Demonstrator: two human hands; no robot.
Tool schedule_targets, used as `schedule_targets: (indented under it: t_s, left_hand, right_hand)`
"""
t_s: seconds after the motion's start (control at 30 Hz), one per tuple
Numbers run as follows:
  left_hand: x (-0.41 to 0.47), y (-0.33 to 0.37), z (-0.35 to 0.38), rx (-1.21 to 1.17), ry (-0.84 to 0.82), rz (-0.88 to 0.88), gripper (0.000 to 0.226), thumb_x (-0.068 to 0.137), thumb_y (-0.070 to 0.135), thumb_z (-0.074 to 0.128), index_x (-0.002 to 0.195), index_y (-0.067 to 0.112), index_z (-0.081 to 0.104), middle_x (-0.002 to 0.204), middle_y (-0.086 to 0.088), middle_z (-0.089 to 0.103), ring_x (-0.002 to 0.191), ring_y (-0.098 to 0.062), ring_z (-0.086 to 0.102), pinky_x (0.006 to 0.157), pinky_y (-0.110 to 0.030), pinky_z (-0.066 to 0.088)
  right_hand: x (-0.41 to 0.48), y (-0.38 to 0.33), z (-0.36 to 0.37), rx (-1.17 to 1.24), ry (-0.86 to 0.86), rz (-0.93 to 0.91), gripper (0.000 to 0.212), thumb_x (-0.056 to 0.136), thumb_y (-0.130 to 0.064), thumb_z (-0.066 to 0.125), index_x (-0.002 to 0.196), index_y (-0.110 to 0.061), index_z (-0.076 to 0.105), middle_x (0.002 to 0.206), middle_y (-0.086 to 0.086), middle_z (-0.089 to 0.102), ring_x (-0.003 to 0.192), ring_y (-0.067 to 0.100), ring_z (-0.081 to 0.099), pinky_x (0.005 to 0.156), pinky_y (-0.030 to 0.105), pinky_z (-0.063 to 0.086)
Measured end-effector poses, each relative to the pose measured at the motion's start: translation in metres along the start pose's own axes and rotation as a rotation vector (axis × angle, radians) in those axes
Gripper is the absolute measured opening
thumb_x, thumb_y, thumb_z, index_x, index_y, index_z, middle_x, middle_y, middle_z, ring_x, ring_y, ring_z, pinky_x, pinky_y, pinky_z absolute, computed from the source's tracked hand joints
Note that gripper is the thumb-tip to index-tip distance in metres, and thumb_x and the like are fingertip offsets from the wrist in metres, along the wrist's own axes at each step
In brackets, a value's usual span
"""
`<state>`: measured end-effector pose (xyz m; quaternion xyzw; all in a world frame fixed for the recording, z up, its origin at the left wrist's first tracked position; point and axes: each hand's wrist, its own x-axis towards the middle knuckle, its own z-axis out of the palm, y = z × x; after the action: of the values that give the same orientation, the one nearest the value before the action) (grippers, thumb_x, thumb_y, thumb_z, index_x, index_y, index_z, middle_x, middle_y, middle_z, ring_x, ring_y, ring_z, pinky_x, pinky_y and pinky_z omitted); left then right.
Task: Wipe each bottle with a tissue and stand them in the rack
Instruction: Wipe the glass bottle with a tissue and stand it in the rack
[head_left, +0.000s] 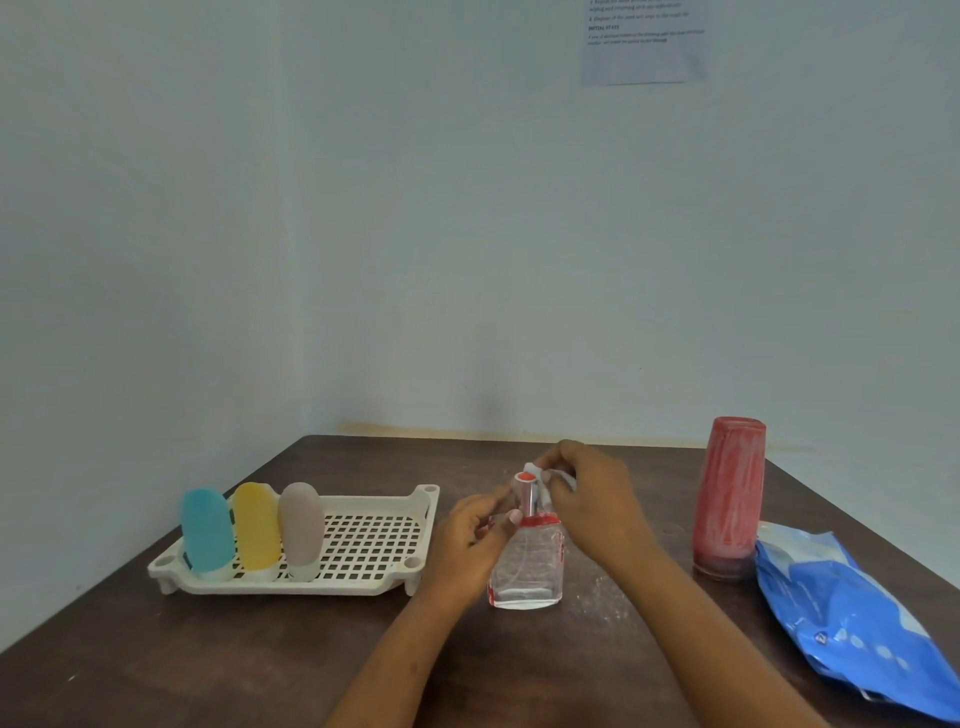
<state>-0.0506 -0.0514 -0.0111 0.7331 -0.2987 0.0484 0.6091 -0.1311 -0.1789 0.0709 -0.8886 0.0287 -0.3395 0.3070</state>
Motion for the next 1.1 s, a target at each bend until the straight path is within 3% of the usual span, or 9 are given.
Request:
schedule_targets:
  t_s: [0.13,0.23,0.37,0.5,0.63,0.83,0.97,1.03,1.1]
  left_hand:
    - [-0.002,0.004,0.0,-0.03,0.0,0.018,0.046,0.085,0.045,0.06,0.131,0.036,0.057,0.116,0.007,0.065,0.108,-0.004,0.061,0.084,-0.016,0.052]
    - [-0.003,0.005,-0.001,-0.017,0.002,0.038,0.032,0.089,0.036,0.062,0.119,0.047,0.057,0.112,0.009,0.065,0.106,-0.004,0.061,0.086,-0.018,0.051]
    - [-0.004,0.004,-0.001,-0.018,0.005,0.038,0.043,0.083,0.047,0.059,0.126,0.039,0.06,0.113,0.008,0.066,0.108,-0.007,0.061,0.091,-0.027,0.053]
    - [-0.003,0.005,0.0,-0.027,-0.003,-0.006,0.044,0.078,0.053,0.056,0.121,0.046,0.054,0.12,0.008,0.062,0.107,-0.004,0.06,0.083,-0.019,0.053]
    - [-0.003,0.003,0.001,-0.058,0.001,-0.006,0.042,0.076,0.056,0.058,0.118,0.048,0.058,0.118,0.007,0.066,0.109,-0.01,0.063,0.092,-0.035,0.055]
    - [-0.005,0.007,0.001,-0.054,-0.01,0.0,0.036,0.08,0.051,0.058,0.116,0.052,0.056,0.12,0.009,0.065,0.11,-0.007,0.062,0.087,-0.024,0.054]
    - [-0.005,0.008,-0.001,-0.095,-0.024,-0.017,0.042,0.083,0.044,0.061,0.125,0.046,0.055,0.121,0.007,0.065,0.112,-0.009,0.062,0.085,-0.023,0.055]
    - [-0.006,0.009,-0.001,-0.083,-0.036,-0.028,0.055,0.079,0.051,0.06,0.132,0.05,0.048,0.124,0.006,0.063,0.115,-0.009,0.06,0.092,-0.028,0.054]
    - [-0.007,0.01,-0.002,-0.074,-0.04,-0.026,0.063,0.079,0.052,0.06,0.137,0.055,0.037,0.123,0.007,0.065,0.115,-0.005,0.059,0.094,-0.025,0.051]
  right_hand:
    - [-0.027,-0.004,0.008,0.109,0.119,0.048,0.016,0.089,-0.006,0.057,0.087,-0.022,0.06,0.08,-0.014,0.058,0.071,-0.007,0.053,0.062,0.0,0.039]
    - [-0.039,-0.005,0.014,0.064,0.033,0.038,0.015,0.088,-0.007,0.06,0.091,-0.02,0.068,0.087,-0.009,0.065,0.067,-0.008,0.051,0.061,-0.002,0.038]
    - [-0.035,0.0,0.01,0.039,0.066,0.063,0.014,0.089,-0.01,0.059,0.095,-0.017,0.069,0.089,-0.007,0.064,0.068,-0.009,0.05,0.058,-0.002,0.038]
    - [-0.022,-0.003,0.005,0.185,0.166,0.132,0.008,0.089,-0.015,0.062,0.092,-0.022,0.064,0.09,-0.008,0.064,0.076,-0.005,0.054,0.058,-0.004,0.039]
    - [-0.024,-0.003,0.012,0.203,0.142,0.123,0.013,0.089,-0.011,0.061,0.089,-0.024,0.06,0.084,-0.013,0.059,0.075,-0.006,0.054,0.06,-0.002,0.04]
    - [-0.031,0.005,0.012,0.039,0.024,0.082,0.014,0.089,-0.015,0.063,0.082,-0.026,0.057,0.083,-0.012,0.058,0.071,-0.007,0.051,0.055,0.002,0.039]
    - [-0.012,-0.002,0.001,0.228,0.105,0.137,0.004,0.086,-0.019,0.066,0.085,-0.019,0.063,0.084,-0.008,0.064,0.077,-0.002,0.056,0.055,0.001,0.039]
    - [0.002,-0.004,-0.004,0.399,0.028,0.234,0.002,0.087,-0.018,0.065,0.086,-0.016,0.066,0.085,-0.005,0.066,0.079,0.006,0.06,0.057,0.008,0.042]
    - [0.013,-0.003,-0.007,0.465,-0.169,0.272,0.016,0.09,-0.006,0.055,0.088,-0.014,0.068,0.087,-0.001,0.068,0.079,0.01,0.06,0.057,0.014,0.042]
